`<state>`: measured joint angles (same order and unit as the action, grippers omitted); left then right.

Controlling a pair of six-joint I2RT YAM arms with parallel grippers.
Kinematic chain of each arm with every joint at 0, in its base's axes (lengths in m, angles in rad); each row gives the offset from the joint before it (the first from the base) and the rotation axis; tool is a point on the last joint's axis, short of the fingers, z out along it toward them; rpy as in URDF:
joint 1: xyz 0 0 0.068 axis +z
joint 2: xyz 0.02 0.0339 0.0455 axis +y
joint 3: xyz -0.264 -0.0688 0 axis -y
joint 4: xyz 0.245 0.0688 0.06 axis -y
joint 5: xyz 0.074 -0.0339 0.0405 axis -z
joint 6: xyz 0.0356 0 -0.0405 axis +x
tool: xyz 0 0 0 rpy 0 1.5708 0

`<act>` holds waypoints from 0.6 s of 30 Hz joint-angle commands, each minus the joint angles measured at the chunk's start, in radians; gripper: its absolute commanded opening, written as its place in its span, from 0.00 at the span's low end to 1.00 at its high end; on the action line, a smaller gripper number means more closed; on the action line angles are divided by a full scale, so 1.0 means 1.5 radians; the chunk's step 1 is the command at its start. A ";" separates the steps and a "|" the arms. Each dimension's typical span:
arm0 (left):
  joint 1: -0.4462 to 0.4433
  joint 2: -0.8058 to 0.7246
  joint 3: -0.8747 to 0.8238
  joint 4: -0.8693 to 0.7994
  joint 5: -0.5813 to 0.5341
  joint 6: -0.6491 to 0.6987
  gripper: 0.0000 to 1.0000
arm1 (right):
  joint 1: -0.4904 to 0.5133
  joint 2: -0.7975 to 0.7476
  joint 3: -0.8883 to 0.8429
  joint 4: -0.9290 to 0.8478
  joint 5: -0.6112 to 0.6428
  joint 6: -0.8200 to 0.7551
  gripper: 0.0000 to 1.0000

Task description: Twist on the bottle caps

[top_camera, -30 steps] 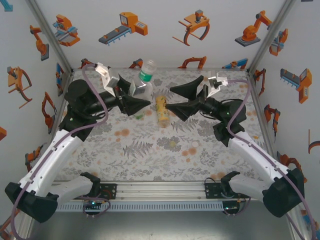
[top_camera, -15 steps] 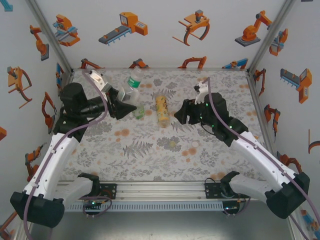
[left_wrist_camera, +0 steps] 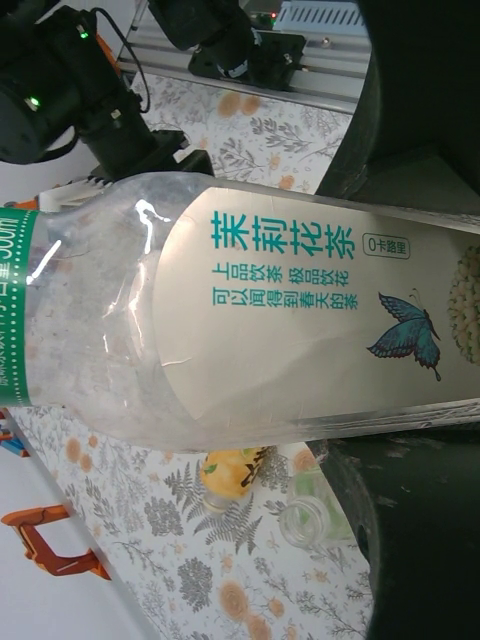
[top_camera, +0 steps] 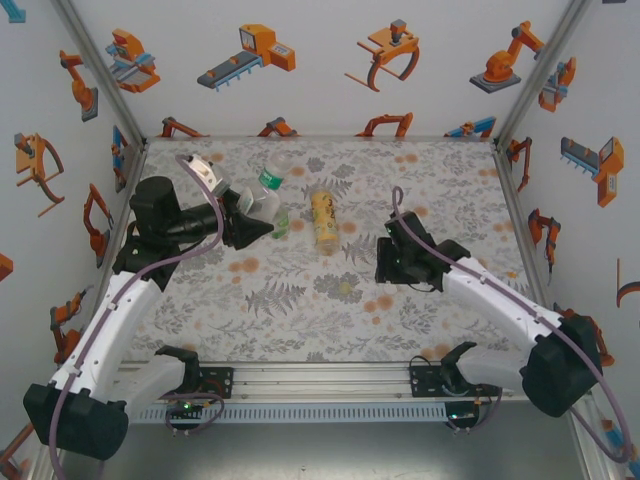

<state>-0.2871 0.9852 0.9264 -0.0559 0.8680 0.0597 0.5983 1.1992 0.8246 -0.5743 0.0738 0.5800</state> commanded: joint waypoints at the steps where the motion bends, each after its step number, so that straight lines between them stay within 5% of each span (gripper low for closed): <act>1: 0.003 -0.001 -0.004 0.019 -0.001 0.012 0.00 | 0.004 0.023 -0.010 -0.013 0.025 0.021 0.51; 18: 0.003 0.011 -0.001 0.026 0.001 -0.004 0.00 | 0.004 0.101 -0.034 0.043 0.069 0.009 0.54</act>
<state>-0.2871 1.0016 0.9264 -0.0513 0.8593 0.0589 0.5983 1.3422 0.7845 -0.5377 0.1513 0.5945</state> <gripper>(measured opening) 0.550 0.538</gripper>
